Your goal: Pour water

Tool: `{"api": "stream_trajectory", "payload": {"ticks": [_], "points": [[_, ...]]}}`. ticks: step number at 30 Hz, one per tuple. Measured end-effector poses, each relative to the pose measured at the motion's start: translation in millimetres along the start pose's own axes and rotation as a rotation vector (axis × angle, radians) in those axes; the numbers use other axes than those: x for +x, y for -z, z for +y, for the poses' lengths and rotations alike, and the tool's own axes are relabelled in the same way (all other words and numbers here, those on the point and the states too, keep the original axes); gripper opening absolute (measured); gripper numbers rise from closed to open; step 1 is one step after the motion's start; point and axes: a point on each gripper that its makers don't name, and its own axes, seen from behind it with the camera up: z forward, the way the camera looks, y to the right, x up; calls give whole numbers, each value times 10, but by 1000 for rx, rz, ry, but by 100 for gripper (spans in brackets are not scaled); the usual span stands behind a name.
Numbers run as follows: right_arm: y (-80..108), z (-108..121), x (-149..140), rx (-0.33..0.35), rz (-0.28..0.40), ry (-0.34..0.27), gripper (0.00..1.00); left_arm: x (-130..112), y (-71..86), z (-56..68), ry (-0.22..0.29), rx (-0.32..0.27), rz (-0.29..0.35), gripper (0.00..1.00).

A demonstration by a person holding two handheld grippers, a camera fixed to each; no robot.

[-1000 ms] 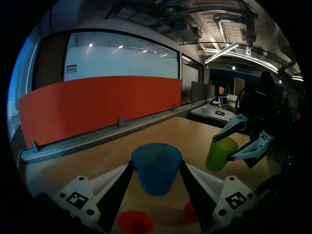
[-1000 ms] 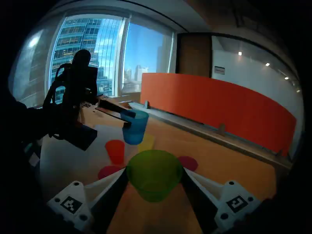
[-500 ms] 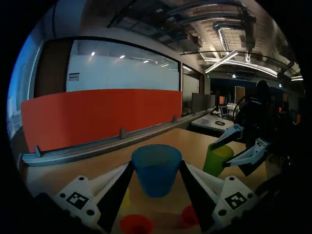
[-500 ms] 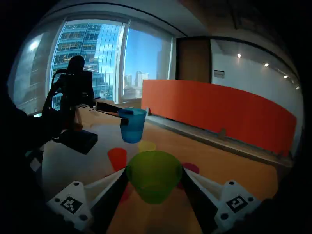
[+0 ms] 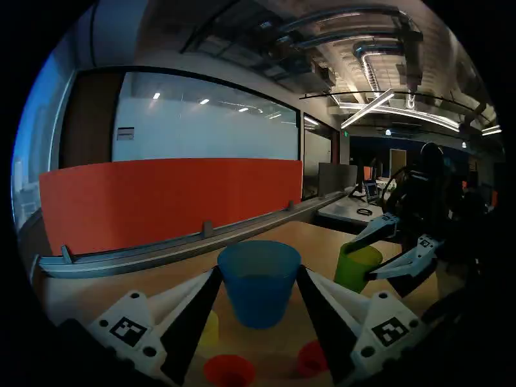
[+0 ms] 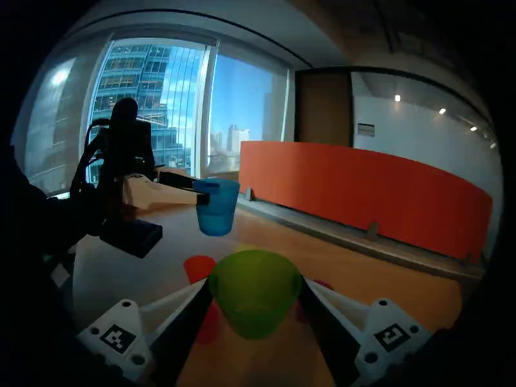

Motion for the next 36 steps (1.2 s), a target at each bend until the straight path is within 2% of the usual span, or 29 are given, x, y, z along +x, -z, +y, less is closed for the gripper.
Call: {"api": "stream_trajectory", "payload": {"ticks": [11,36], "points": [[-47,-84,126,20,41,12,93,40,149,-31,-19,17,5,84],[-242,-289,380,64,133,30,94,112,372,-117,-10,41,33,84]]}}
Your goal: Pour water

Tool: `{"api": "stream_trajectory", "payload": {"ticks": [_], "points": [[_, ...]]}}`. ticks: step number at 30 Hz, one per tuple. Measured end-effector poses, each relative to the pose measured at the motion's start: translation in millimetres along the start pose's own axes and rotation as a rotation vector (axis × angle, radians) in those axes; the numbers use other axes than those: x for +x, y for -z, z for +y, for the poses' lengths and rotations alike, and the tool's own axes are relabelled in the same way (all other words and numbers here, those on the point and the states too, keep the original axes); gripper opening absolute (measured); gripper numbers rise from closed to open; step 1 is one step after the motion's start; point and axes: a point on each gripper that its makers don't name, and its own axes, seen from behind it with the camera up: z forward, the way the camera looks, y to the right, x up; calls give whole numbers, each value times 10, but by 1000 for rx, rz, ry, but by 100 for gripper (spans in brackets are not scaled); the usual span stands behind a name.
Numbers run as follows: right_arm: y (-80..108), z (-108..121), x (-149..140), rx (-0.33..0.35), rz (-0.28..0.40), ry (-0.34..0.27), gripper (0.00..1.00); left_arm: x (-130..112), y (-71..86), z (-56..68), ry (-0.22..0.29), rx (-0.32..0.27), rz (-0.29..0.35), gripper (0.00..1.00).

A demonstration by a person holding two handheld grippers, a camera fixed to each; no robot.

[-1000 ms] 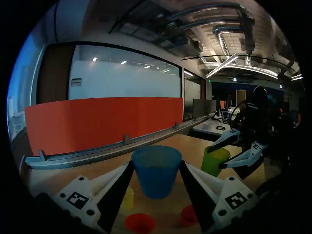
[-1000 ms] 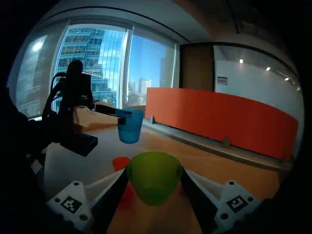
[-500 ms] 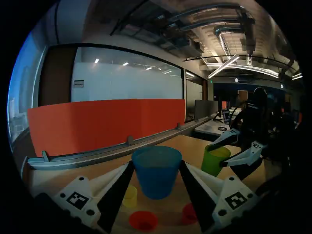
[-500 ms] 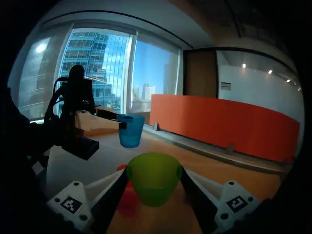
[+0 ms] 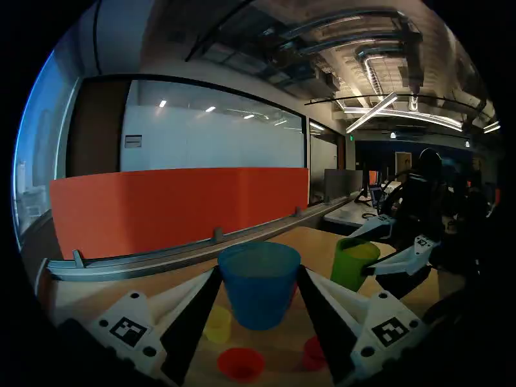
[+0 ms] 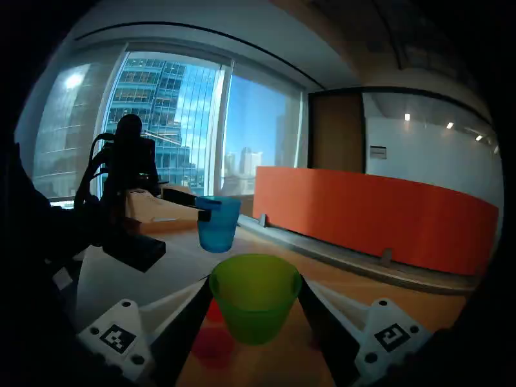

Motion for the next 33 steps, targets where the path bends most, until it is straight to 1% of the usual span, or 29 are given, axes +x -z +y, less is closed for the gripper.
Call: {"api": "stream_trajectory", "payload": {"ticks": [6,12,17,23,27,33], "points": [[-43,-33,45,9,12,0,94,13,18,-13,-1,3,3,84],[-51,-40,41,13,9,8,93,26,39,-16,0,3,7,84],[-62,-49,47,22,3,6,93,47,52,-23,-10,3,12,84],[-92,-84,45,39,-4,1,93,89,79,-40,-38,9,22,84],[-119,-141,41,62,-9,-2,93,136,105,-47,-59,12,27,84],[-188,-250,8,94,-19,4,93,219,187,-53,-109,22,35,84]]}}
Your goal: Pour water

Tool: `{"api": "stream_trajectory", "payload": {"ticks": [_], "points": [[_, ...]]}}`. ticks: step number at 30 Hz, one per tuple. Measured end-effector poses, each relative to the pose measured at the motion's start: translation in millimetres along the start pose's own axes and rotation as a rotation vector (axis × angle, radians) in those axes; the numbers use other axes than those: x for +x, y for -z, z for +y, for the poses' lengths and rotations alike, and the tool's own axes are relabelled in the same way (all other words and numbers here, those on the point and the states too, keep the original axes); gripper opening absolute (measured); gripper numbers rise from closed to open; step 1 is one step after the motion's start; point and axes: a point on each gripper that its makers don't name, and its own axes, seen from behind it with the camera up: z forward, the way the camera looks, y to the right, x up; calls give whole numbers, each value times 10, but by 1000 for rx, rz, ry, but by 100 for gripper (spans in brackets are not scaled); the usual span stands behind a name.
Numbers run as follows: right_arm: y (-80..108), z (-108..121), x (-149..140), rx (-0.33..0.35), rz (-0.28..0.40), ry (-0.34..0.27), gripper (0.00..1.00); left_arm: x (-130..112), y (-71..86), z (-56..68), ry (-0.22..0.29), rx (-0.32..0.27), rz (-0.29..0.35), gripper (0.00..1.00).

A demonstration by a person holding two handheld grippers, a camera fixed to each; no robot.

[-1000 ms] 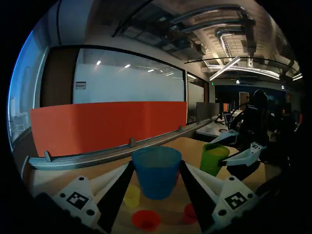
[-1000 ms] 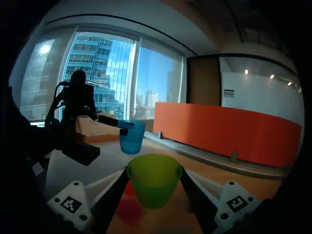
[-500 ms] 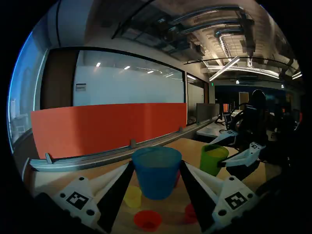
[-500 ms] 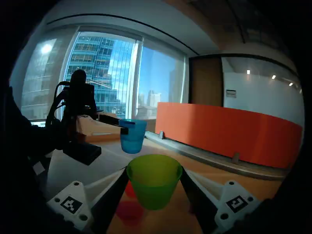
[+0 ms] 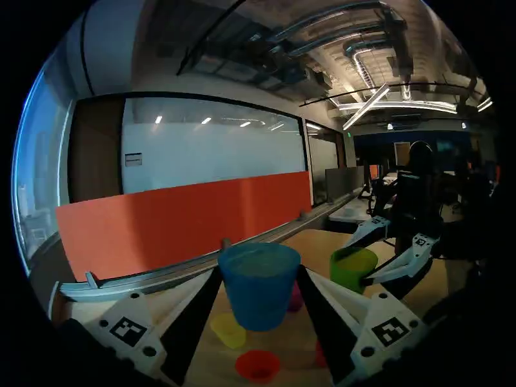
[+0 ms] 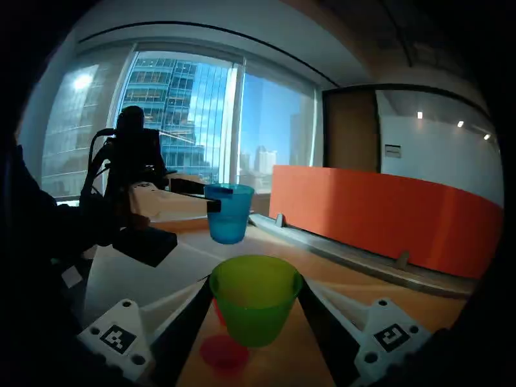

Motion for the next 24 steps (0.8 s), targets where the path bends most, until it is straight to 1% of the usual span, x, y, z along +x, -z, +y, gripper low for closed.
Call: {"api": "stream_trajectory", "payload": {"ticks": [7,14,24], "points": [[-98,-128,-8,37,-5,5,93,126,83,23,-83,9,14,84],[-165,-220,-41,63,-15,12,93,262,159,56,-176,29,25,84],[-241,-319,-60,91,-20,10,93,438,217,69,-284,53,36,84]]}}
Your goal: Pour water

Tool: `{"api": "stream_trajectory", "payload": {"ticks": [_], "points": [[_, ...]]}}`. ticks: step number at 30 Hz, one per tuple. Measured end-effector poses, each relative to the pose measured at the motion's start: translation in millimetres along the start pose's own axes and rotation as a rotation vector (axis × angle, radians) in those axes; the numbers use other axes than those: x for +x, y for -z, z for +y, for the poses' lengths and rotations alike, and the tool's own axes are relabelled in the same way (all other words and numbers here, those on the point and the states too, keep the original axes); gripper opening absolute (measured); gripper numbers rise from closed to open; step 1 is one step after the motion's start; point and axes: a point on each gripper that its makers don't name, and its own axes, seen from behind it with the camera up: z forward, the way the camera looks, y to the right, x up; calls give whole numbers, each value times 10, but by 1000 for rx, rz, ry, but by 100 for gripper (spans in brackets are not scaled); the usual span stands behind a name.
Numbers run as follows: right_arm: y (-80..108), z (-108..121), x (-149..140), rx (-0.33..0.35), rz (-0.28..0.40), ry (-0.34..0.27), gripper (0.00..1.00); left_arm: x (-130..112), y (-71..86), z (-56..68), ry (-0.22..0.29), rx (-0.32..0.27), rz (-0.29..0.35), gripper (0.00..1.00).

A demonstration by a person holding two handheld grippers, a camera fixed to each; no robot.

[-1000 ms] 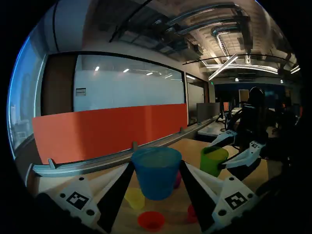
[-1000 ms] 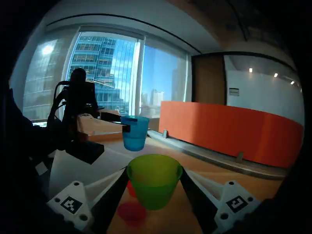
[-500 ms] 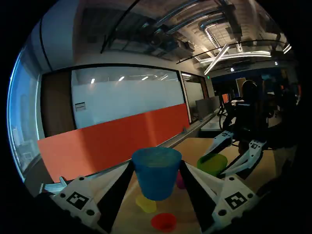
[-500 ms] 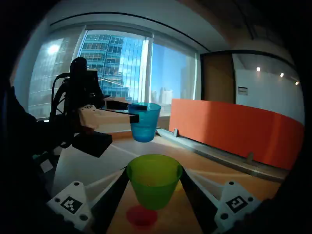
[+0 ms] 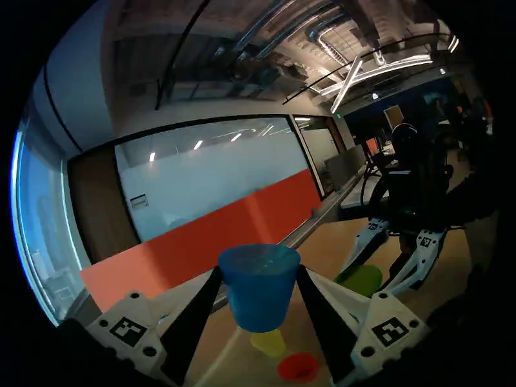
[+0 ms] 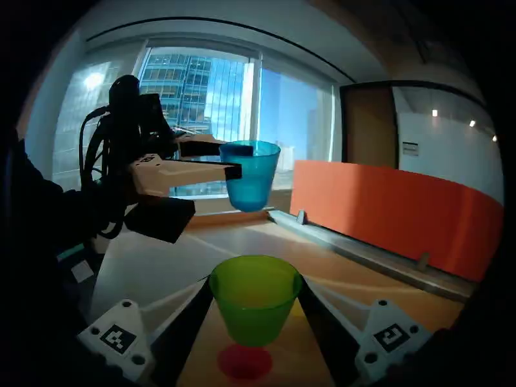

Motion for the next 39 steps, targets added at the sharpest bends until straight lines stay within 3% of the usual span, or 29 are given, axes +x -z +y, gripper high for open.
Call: {"api": "stream_trajectory", "payload": {"ticks": [17,39], "points": [[-116,-48,12,23,9,-17,93,177,3,56,-208,19,-1,84],[-217,-89,12,46,12,-25,92,212,23,51,-370,53,-24,84]]}}
